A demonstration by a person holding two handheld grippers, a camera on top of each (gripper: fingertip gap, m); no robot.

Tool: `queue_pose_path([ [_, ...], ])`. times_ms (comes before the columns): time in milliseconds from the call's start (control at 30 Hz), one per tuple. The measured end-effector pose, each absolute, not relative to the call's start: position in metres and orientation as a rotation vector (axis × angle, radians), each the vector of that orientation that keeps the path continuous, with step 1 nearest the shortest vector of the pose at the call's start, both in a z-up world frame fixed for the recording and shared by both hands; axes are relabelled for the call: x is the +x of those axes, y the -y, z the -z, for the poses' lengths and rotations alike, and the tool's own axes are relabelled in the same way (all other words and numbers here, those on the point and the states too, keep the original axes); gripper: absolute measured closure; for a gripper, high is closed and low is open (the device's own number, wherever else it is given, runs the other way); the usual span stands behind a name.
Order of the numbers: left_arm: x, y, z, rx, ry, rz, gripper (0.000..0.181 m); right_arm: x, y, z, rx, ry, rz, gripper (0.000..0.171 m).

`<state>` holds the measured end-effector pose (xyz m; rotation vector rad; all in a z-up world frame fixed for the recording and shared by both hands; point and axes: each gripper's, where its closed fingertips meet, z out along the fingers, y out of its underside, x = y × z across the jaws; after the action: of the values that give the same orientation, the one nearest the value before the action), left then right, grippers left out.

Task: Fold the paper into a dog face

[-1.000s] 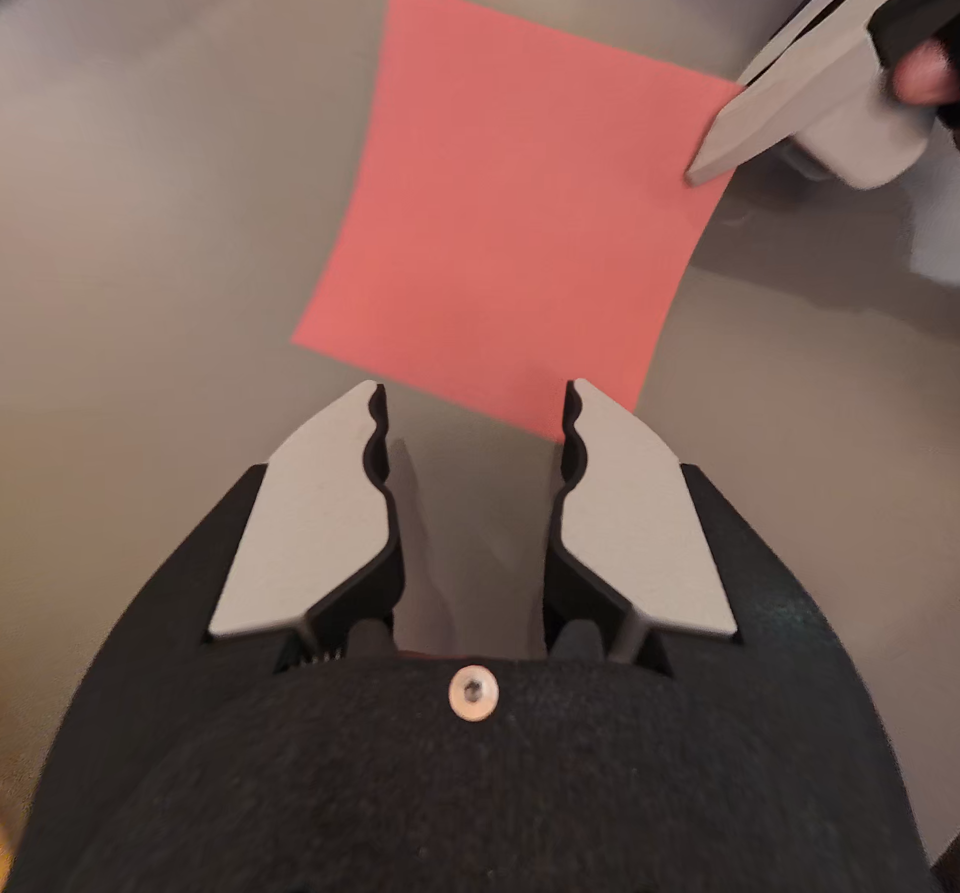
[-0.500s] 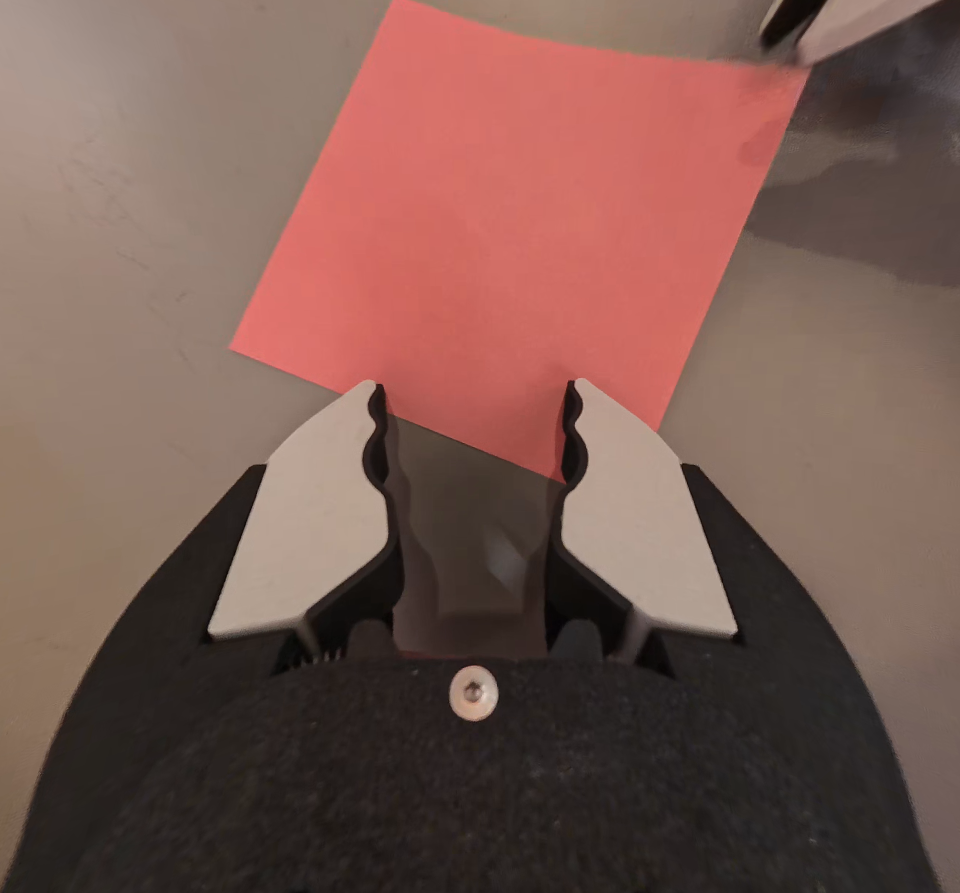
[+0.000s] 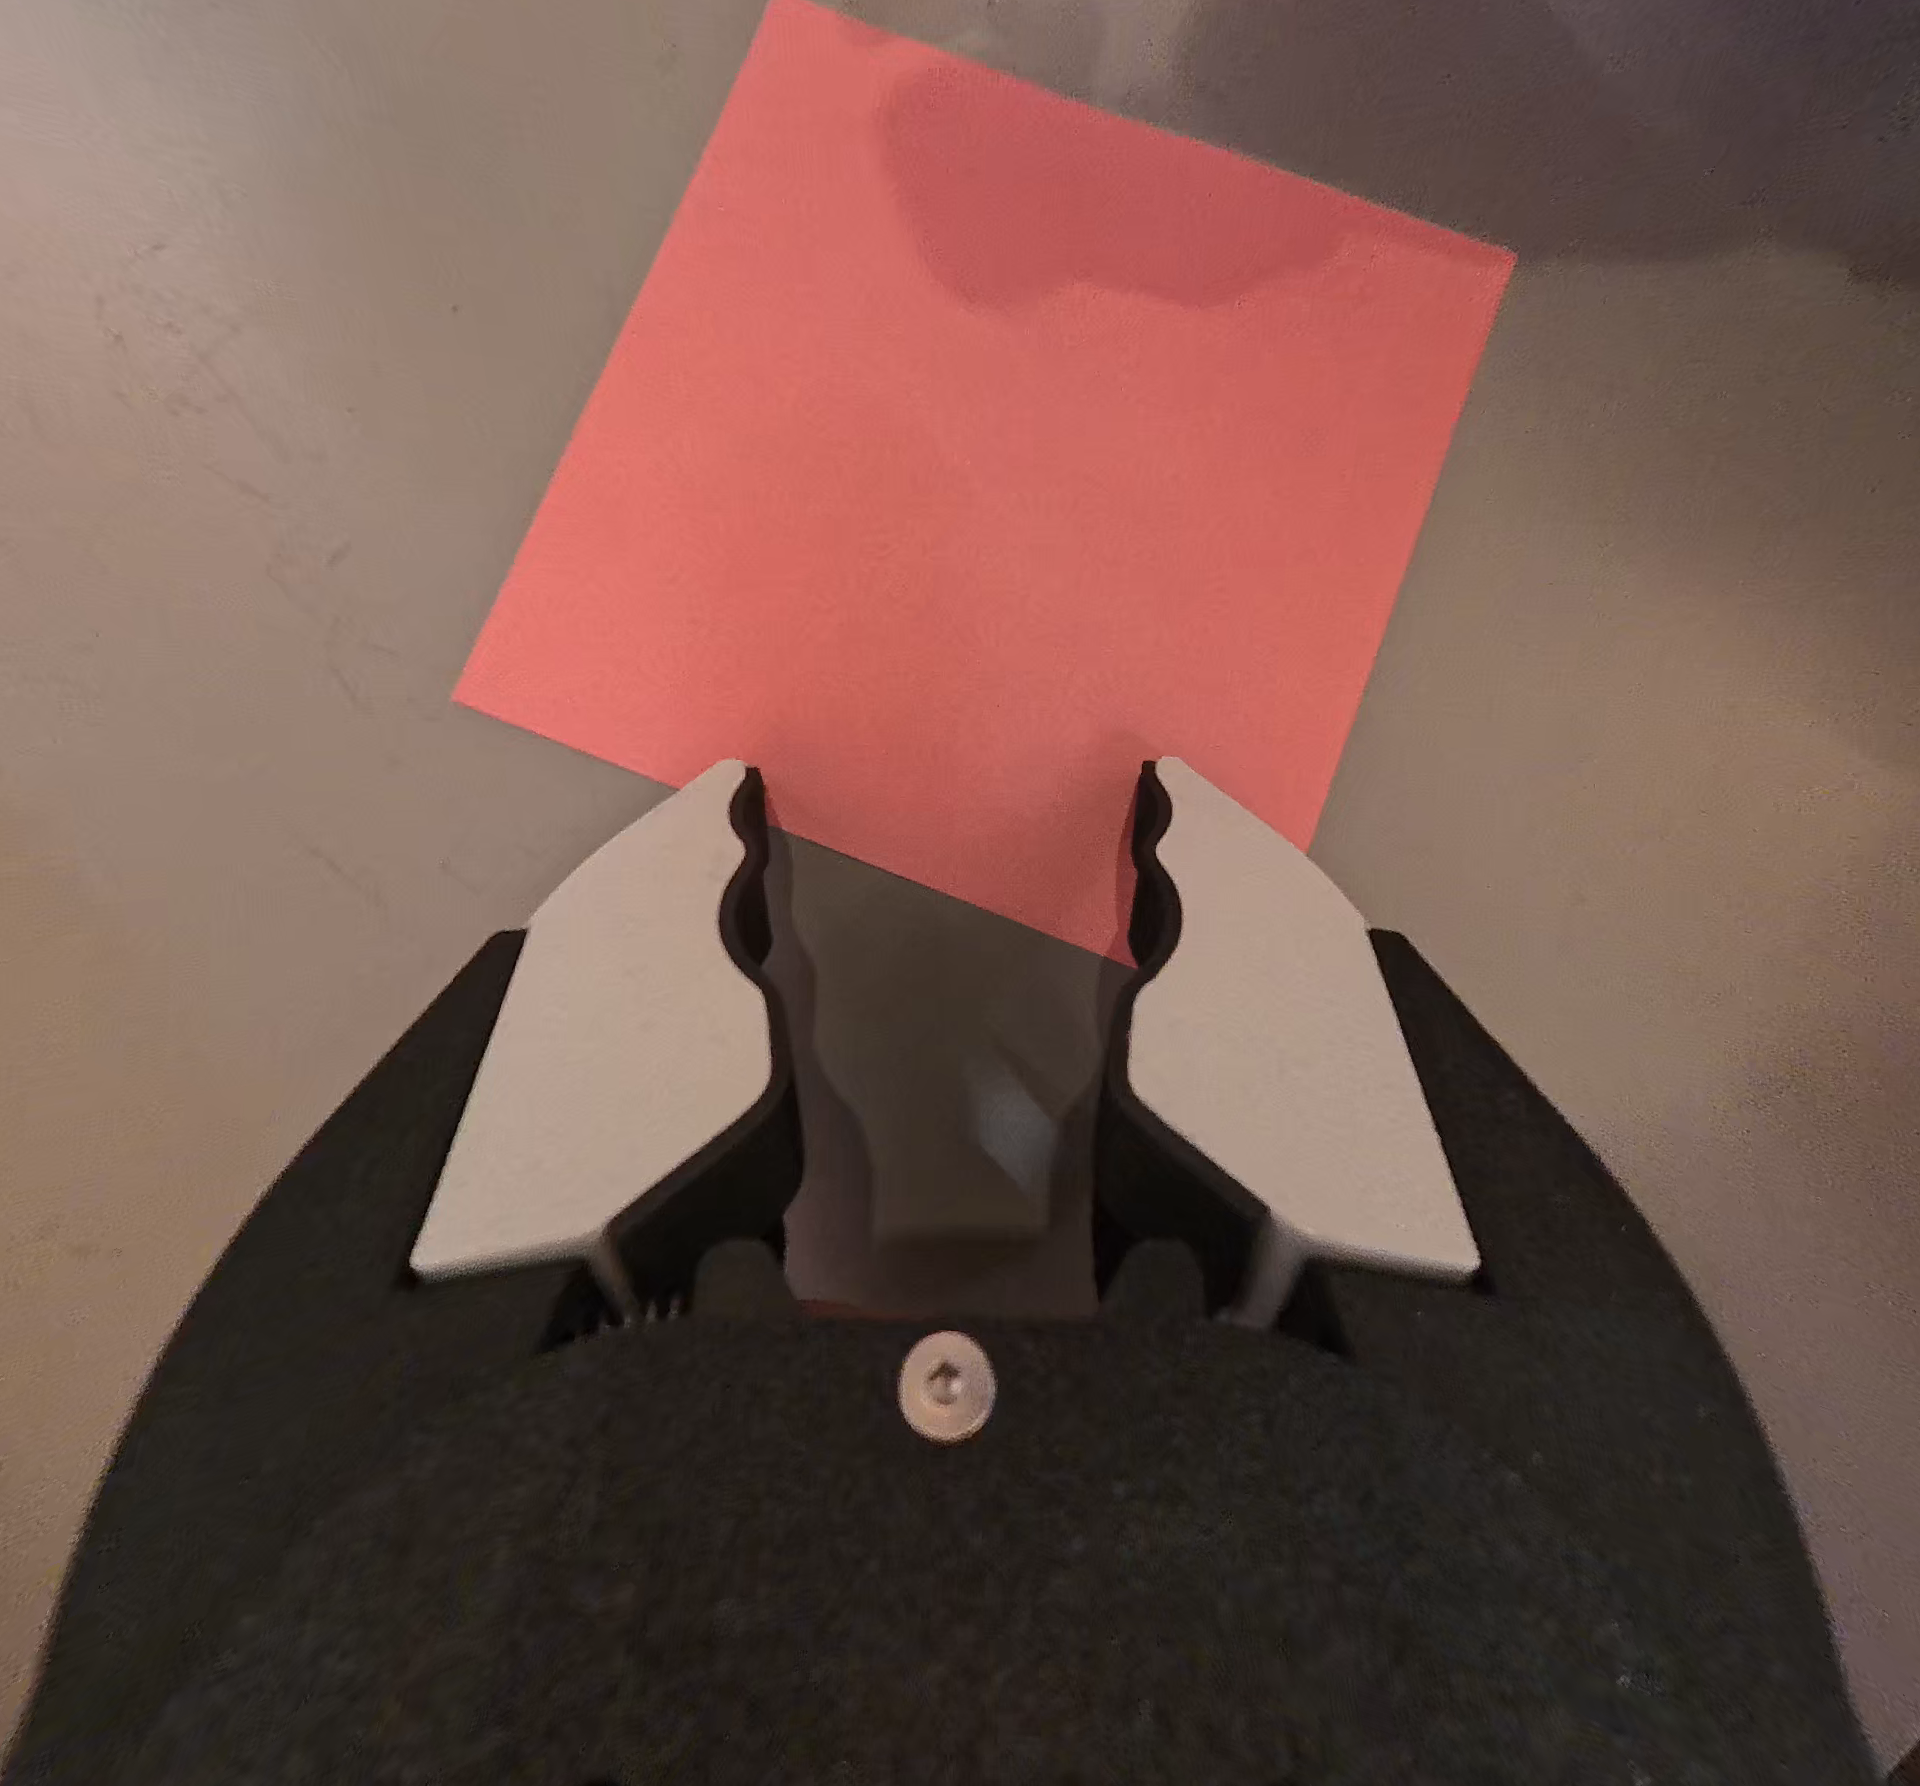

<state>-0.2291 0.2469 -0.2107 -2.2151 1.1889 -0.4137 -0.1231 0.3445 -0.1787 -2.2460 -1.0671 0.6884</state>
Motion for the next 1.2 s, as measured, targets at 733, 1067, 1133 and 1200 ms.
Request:
queue_pose_path([
  [733,-0.229,-0.242,0.211,-2.231,-1.143,0.402,0.112,-0.13,-0.358,0.21,-2.103,1.303,-0.529,0.159],
  [1067,-0.229,-0.242,0.211,-2.235,-1.137,0.4,0.112,-0.133,-0.359,0.21,-2.047,1.387,-0.389,0.171],
  [1133,-0.229,-0.242,0.211,-2.237,-1.138,0.399,0.112,-0.135,-0.354,0.211,-2.06,1.41,-0.399,0.171],
  [1200,-0.229,-0.242,0.211,-2.239,-1.138,0.398,0.112,-0.138,-0.348,0.21,-2.074,1.423,-0.442,0.171],
])
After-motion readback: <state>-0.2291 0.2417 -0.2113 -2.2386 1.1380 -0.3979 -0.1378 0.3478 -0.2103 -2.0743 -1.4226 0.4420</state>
